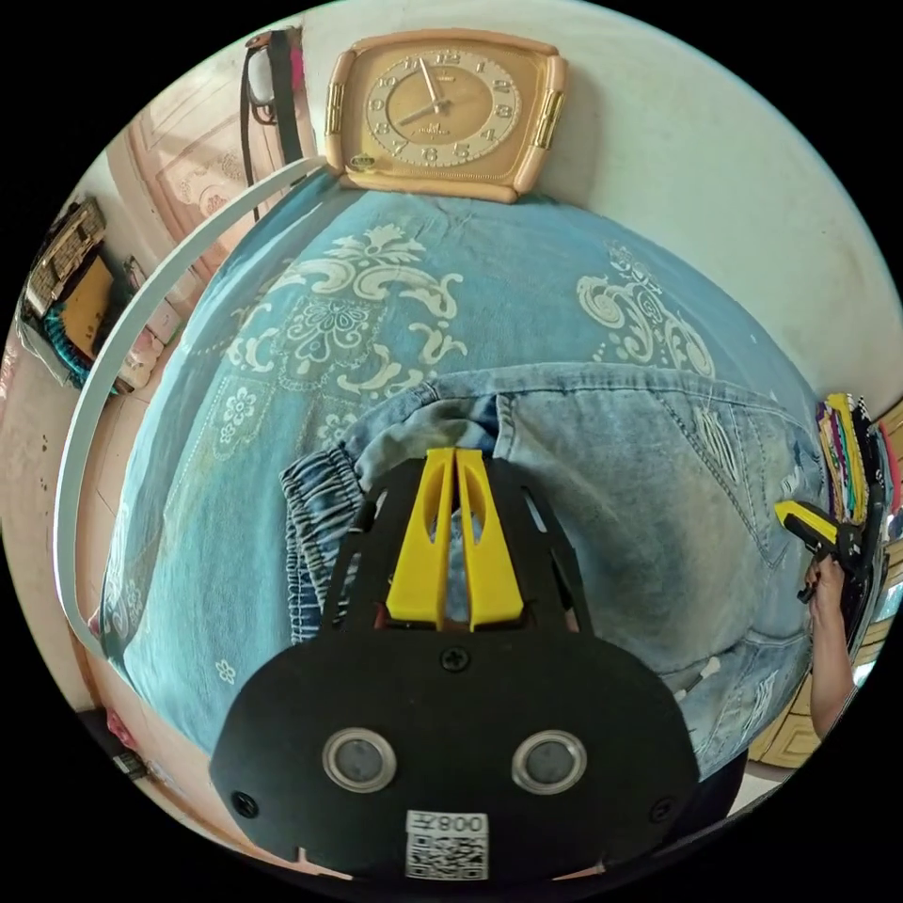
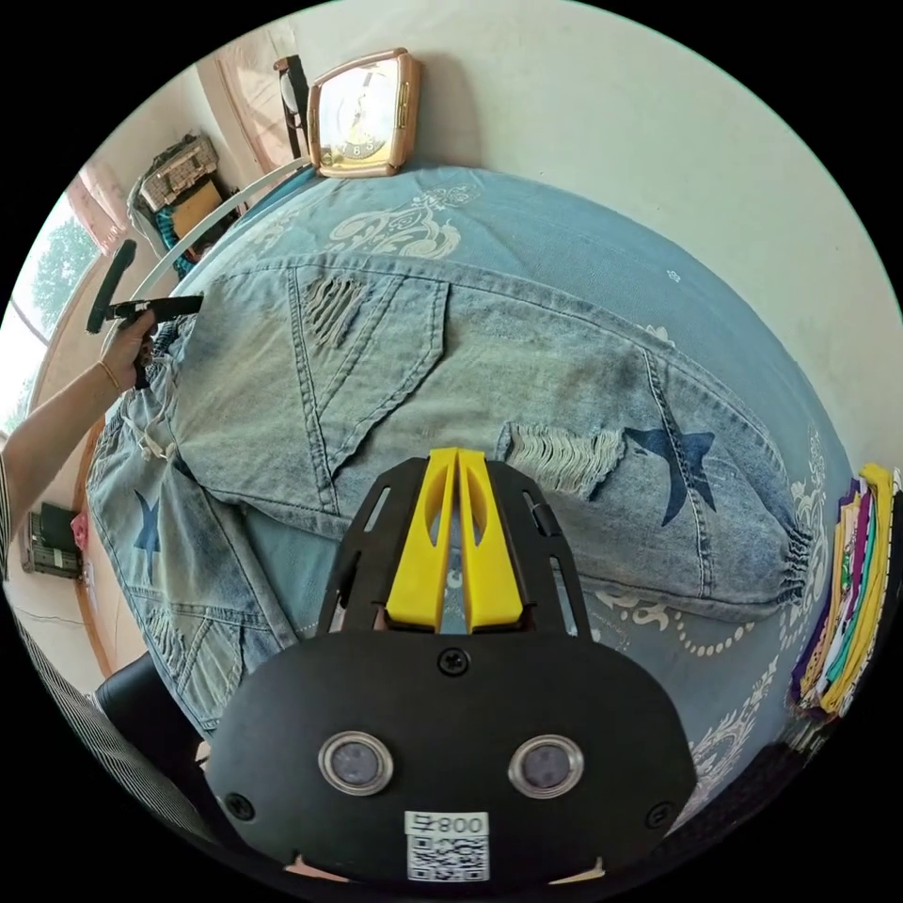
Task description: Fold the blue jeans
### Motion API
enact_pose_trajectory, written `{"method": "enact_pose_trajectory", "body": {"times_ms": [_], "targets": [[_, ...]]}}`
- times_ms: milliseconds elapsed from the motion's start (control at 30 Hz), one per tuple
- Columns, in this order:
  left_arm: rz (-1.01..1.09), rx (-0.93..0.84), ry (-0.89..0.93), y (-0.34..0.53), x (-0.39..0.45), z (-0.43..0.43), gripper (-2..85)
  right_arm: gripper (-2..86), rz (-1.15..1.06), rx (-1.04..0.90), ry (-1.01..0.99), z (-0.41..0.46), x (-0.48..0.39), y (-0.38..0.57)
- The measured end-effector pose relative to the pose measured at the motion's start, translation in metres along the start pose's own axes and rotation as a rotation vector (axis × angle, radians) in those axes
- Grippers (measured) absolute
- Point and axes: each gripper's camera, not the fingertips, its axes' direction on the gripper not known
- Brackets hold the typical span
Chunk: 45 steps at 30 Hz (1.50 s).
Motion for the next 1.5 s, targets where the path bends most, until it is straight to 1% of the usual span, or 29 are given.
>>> {"method": "enact_pose_trajectory", "body": {"times_ms": [133, 200, 267, 400, 500, 567, 633, 667, 700, 733, 833, 900, 967, 1033, 1067, 1133, 1200, 1267, 1300, 1333, 1367, 1433, 1500], "targets": [[-0.005, -0.029, -0.003, -0.002, 0.001, -0.014, 0.2, 0.1, -0.014, -0.006, 0.013, 0.0, -0.005, -0.002], [-0.002, -0.01, -0.007, 0.005, 0.003, -0.032, 0.2, 0.1, 0.0, -0.012, 0.02, -0.004, -0.007, -0.002], [0.048, 0.05, 0.048, 0.027, 0.007, -0.066, 0.2, 0.1, 0.019, 0.009, 0.037, -0.015, -0.008, 0.004], [0.078, 0.063, 0.137, 0.08, 0.005, -0.107, 0.2, 0.1, 0.026, 0.07, -0.001, -0.053, -0.015, 0.041], [0.048, 0.018, 0.145, 0.127, 0.002, -0.121, 0.3, 0.1, 0.02, 0.044, -0.109, -0.072, -0.028, 0.076], [0.033, -0.047, 0.119, 0.153, 0.002, -0.118, 0.3, 0.1, 0.013, -0.014, -0.104, -0.074, -0.04, 0.094], [0.012, -0.091, 0.054, 0.164, 0.003, -0.11, 0.3, 0.1, 0.015, -0.089, -0.118, -0.071, -0.052, 0.111], [0.021, -0.143, 0.054, 0.167, 0.004, -0.098, 0.3, 0.1, 0.012, -0.107, -0.116, -0.069, -0.055, 0.114], [0.032, -0.173, 0.057, 0.168, 0.005, -0.091, 0.3, 0.2, 0.002, -0.162, -0.086, -0.061, -0.06, 0.118], [0.044, -0.112, 0.058, 0.17, 0.005, -0.093, 0.3, 0.2, 0.004, -0.23, -0.063, -0.051, -0.063, 0.12], [0.024, -0.102, 0.083, 0.167, 0.003, -0.09, 0.2, 0.2, -0.015, -0.212, -0.015, -0.051, -0.068, 0.118], [0.026, -0.104, 0.088, 0.164, 0.004, -0.088, 0.2, 0.1, -0.007, -0.225, -0.021, -0.053, -0.067, 0.114], [-0.006, -0.163, 0.108, 0.153, 0.003, -0.088, 0.1, 0.1, 0.0, -0.239, -0.039, -0.055, -0.063, 0.111], [-0.014, -0.18, 0.145, 0.147, 0.005, -0.091, 0.1, 0.1, 0.057, -0.265, -0.054, -0.06, -0.057, 0.106], [-0.016, -0.15, 0.169, 0.146, 0.009, -0.097, 0.1, 0.1, 0.069, -0.262, -0.051, -0.063, -0.056, 0.106], [-0.009, -0.103, 0.195, 0.145, 0.015, -0.106, 0.1, 0.1, 0.103, -0.195, -0.056, -0.082, -0.056, 0.11], [0.0, -0.092, 0.23, 0.144, 0.022, -0.105, 0.1, 0.1, 0.105, -0.173, -0.041, -0.092, -0.059, 0.116], [0.01, -0.184, 0.255, 0.138, 0.031, -0.081, 0.1, 0.1, 0.099, -0.213, -0.034, -0.088, -0.061, 0.124], [0.015, -0.223, 0.252, 0.137, 0.033, -0.073, 0.1, 0.1, 0.1, -0.264, -0.033, -0.08, -0.061, 0.129], [0.031, -0.231, 0.243, 0.136, 0.038, -0.065, 0.1, 0.2, 0.113, -0.283, -0.042, -0.074, -0.059, 0.133], [0.046, -0.211, 0.232, 0.135, 0.041, -0.064, 0.1, 0.2, 0.122, -0.253, -0.049, -0.077, -0.057, 0.135], [0.062, -0.207, 0.228, 0.132, 0.046, -0.061, 0.2, 0.1, 0.142, -0.258, -0.075, -0.078, -0.052, 0.134], [0.063, -0.214, 0.229, 0.128, 0.05, -0.058, 0.2, 0.2, 0.122, -0.262, -0.071, -0.079, -0.051, 0.132]]}}
